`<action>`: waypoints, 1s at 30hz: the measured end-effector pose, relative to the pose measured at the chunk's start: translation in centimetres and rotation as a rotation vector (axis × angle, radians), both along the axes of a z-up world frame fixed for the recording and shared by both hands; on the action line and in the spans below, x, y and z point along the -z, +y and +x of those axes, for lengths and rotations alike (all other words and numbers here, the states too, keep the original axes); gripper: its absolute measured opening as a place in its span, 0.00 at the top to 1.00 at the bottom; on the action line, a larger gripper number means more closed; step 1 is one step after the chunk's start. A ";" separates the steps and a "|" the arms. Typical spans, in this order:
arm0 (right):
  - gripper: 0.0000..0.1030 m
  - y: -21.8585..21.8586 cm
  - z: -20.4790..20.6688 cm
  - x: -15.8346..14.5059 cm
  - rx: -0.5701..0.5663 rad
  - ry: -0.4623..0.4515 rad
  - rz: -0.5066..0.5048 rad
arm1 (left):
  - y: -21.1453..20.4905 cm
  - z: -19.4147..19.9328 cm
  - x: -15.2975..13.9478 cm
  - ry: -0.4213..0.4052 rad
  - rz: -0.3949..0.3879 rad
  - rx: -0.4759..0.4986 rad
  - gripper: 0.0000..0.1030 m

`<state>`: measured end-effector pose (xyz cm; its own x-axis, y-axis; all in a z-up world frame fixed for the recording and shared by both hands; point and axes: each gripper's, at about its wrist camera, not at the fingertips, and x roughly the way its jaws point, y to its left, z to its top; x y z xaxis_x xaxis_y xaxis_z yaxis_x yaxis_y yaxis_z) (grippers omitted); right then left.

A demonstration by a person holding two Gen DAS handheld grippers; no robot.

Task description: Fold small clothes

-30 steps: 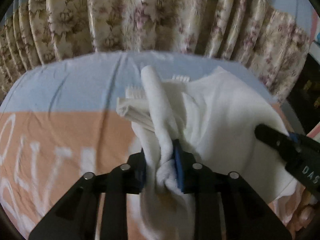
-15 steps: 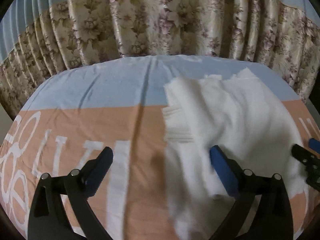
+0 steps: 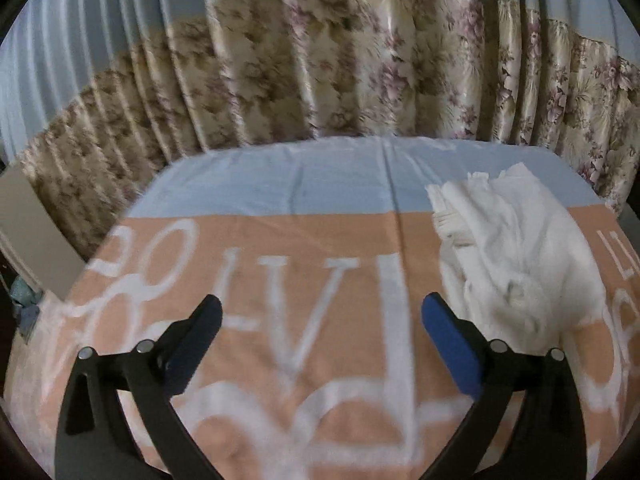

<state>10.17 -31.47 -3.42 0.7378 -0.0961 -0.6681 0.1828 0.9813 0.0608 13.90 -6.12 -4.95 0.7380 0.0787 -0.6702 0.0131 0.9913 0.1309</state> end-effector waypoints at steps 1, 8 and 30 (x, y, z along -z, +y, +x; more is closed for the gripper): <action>0.03 0.7 -0.8 -0.6 -0.008 -0.010 0.008 | 0.6 -1.3 -0.3 -0.012 -0.003 -0.004 0.02; 0.03 6.7 -6.5 -2.0 -0.100 -0.029 0.020 | 4.3 -8.1 -0.5 -0.013 0.004 -0.083 0.02; 0.03 9.4 -9.7 -2.4 -0.136 -0.032 0.004 | 4.3 -10.7 -1.0 0.012 -0.057 -0.037 0.02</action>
